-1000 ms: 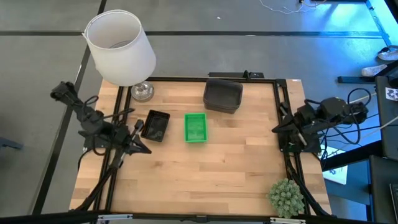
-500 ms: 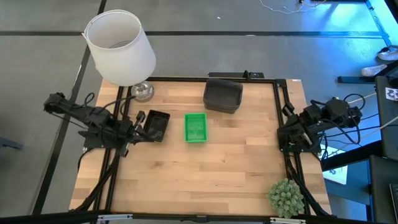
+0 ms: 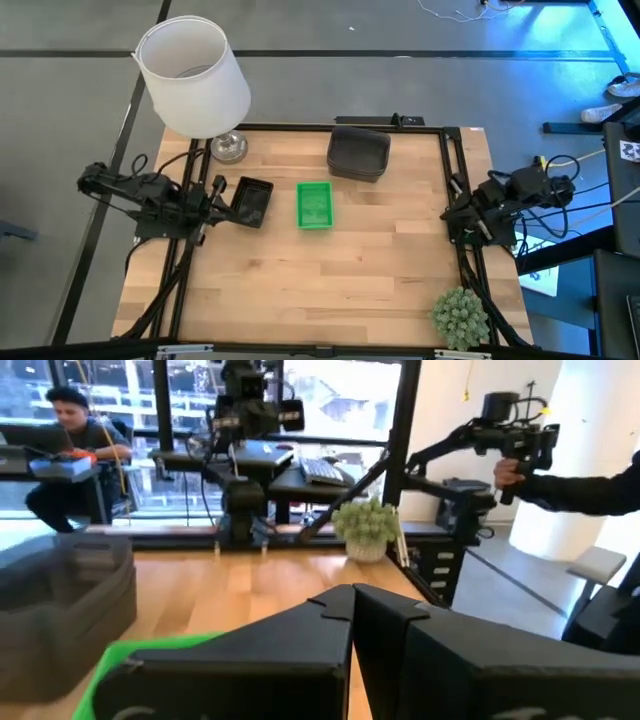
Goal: Stack baskets by color
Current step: Return to Home Position
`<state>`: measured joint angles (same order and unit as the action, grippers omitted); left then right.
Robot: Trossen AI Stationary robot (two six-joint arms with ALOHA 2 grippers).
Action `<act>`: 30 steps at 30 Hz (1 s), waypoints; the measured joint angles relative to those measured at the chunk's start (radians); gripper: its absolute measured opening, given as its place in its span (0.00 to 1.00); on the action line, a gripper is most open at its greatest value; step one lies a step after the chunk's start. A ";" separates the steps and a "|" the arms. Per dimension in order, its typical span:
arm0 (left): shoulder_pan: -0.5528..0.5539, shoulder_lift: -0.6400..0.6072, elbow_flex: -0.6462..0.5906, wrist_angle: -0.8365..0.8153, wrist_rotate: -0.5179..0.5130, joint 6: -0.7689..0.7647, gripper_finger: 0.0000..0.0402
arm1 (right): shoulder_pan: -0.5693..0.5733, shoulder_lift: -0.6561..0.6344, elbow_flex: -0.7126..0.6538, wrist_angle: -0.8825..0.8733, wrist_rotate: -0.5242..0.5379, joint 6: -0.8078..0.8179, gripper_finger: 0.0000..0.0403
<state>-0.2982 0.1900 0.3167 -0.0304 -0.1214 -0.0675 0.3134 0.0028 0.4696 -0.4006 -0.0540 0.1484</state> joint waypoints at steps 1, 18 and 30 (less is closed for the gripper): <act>0.004 -0.016 -0.015 -0.003 0.000 -0.002 0.00 | 0.000 -0.001 -0.007 0.006 0.000 0.001 0.00; 0.030 -0.188 -0.182 -0.001 0.009 0.022 0.00 | 0.000 -0.001 -0.083 0.057 0.000 -0.052 0.00; 0.030 -0.188 -0.273 0.054 0.008 0.091 0.00 | 0.000 -0.001 -0.126 0.196 -0.002 -0.162 0.00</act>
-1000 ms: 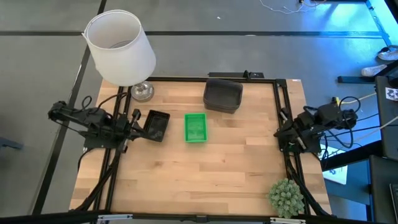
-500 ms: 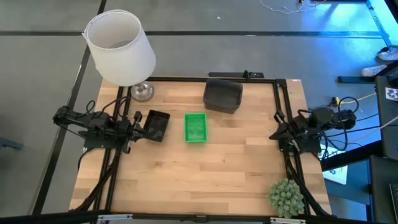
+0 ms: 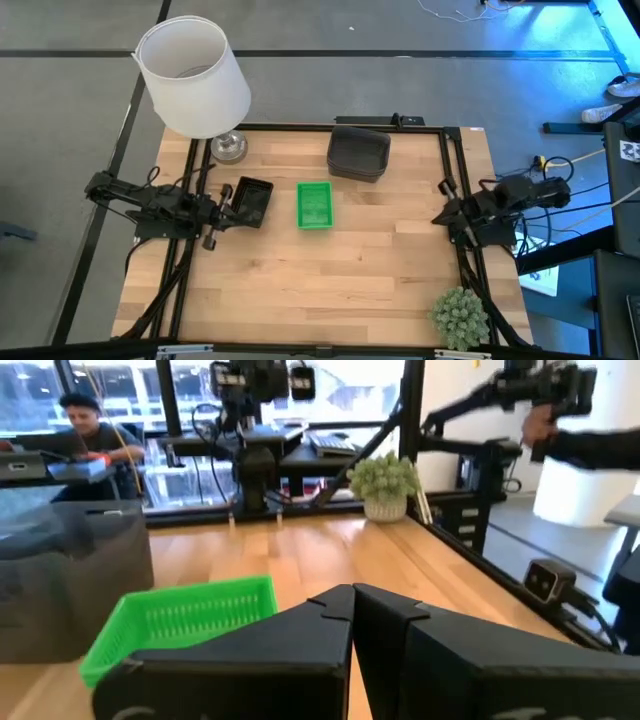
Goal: Stack baskets by color
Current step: Return to Home Position
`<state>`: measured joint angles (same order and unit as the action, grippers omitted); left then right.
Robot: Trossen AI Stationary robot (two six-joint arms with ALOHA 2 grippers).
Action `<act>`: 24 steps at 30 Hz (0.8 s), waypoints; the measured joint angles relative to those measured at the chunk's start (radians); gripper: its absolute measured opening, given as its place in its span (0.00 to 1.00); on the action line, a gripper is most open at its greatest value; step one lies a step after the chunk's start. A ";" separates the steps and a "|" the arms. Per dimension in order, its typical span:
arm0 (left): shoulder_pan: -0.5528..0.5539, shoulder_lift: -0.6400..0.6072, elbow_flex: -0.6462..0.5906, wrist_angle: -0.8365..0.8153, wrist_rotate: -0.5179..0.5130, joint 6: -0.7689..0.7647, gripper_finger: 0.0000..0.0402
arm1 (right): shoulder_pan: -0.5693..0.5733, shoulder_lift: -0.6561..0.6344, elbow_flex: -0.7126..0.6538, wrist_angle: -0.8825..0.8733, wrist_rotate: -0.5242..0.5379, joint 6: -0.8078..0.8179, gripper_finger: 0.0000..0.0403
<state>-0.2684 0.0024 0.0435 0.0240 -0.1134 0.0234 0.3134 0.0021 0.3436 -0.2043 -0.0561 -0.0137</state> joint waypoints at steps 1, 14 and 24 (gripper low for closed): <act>0.000 0.000 -0.006 0.009 0.000 -0.007 0.00 | 0.000 0.000 -0.025 0.029 -0.007 -0.020 0.00; 0.000 0.000 -0.036 0.037 0.000 0.017 0.00 | 0.000 0.001 -0.319 0.319 -0.024 -0.069 0.00; 0.000 0.000 -0.036 0.037 -0.008 0.040 0.00 | 0.000 0.003 -0.337 0.287 -0.024 -0.097 0.01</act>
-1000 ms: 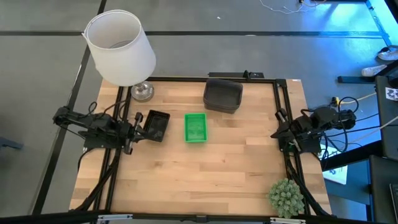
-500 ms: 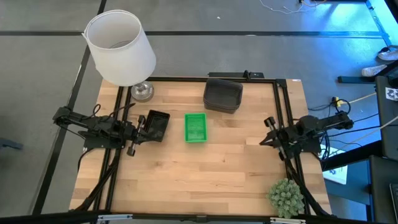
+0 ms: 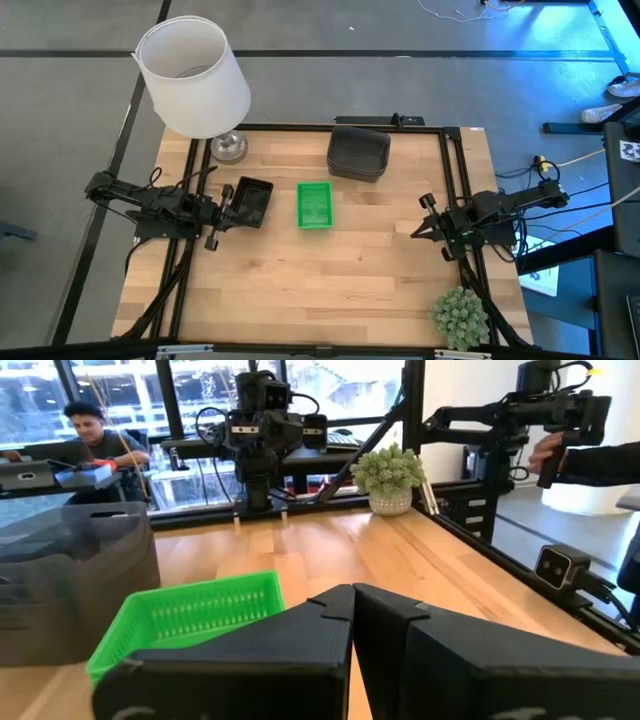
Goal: Stack baskets by color
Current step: Return to Home Position
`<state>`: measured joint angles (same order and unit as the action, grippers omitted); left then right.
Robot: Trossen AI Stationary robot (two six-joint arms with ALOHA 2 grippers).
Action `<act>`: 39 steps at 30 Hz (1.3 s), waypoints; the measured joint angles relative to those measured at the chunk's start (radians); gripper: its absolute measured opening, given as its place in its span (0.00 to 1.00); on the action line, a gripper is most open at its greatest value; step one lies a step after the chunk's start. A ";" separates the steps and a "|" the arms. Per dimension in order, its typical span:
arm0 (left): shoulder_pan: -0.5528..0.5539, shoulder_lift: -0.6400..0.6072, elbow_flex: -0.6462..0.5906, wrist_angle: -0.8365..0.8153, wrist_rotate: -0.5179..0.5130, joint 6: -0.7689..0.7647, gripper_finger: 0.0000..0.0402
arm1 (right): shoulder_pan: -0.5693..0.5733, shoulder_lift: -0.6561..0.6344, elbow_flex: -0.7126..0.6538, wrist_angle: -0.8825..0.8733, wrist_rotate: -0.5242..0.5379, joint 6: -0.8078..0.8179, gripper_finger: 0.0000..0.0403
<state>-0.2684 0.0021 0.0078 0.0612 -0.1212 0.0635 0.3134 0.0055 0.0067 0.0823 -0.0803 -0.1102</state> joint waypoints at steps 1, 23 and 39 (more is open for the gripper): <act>0.000 0.000 0.000 0.000 -0.002 0.000 0.00 | 0.000 0.000 0.000 -0.005 0.000 0.001 0.01; 0.000 0.000 0.000 0.000 -0.135 0.019 0.00 | 0.000 0.000 0.000 -0.005 0.000 0.053 0.03; 0.000 0.000 0.000 0.000 -0.135 0.019 0.00 | 0.000 0.000 0.001 -0.005 0.000 0.052 0.03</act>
